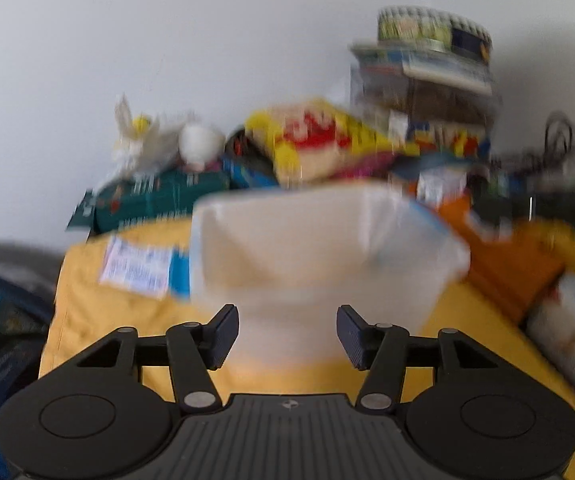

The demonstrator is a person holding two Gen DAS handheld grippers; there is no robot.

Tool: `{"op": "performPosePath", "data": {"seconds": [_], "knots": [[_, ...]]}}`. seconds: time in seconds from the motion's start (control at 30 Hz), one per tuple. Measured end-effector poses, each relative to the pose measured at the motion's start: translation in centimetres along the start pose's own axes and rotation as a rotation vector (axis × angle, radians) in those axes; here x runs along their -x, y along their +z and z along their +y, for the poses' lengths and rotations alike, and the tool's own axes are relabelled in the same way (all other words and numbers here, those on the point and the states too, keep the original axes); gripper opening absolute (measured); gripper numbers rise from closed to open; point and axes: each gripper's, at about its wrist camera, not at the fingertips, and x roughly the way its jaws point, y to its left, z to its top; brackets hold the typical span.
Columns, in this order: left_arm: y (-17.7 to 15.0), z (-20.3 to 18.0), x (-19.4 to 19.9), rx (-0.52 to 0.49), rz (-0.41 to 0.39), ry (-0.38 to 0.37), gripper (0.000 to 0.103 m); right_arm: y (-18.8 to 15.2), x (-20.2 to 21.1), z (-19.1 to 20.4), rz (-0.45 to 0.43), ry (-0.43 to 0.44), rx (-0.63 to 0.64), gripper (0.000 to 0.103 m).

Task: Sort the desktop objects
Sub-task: 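Drop the tan cube into the bin with the left gripper while the right gripper carries the green car there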

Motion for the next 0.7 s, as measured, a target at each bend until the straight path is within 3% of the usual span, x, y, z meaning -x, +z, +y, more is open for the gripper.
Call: {"op": "performPosePath", "data": {"seconds": [0.13, 0.27, 0.47, 0.7], "knots": [[-6.8, -0.8, -0.1, -0.006, 0.121, 0.015, 0.058, -2.4, 1.0, 0.2, 0.037, 0.007, -0.020, 0.068], [-11.4, -1.2, 0.1, 0.041, 0.210, 0.044, 0.058, -4.9, 1.4, 0.0, 0.103, 0.006, -0.042, 0.068], [-14.0, -2.0, 1.4, 0.018, 0.186, 0.003, 0.058, -6.5, 1.9, 0.1, 0.144, 0.007, -0.054, 0.068], [-14.3, -2.8, 0.0, 0.006, 0.212, -0.001, 0.061, -6.6, 1.9, 1.0, 0.146, 0.020, -0.044, 0.068]]}}
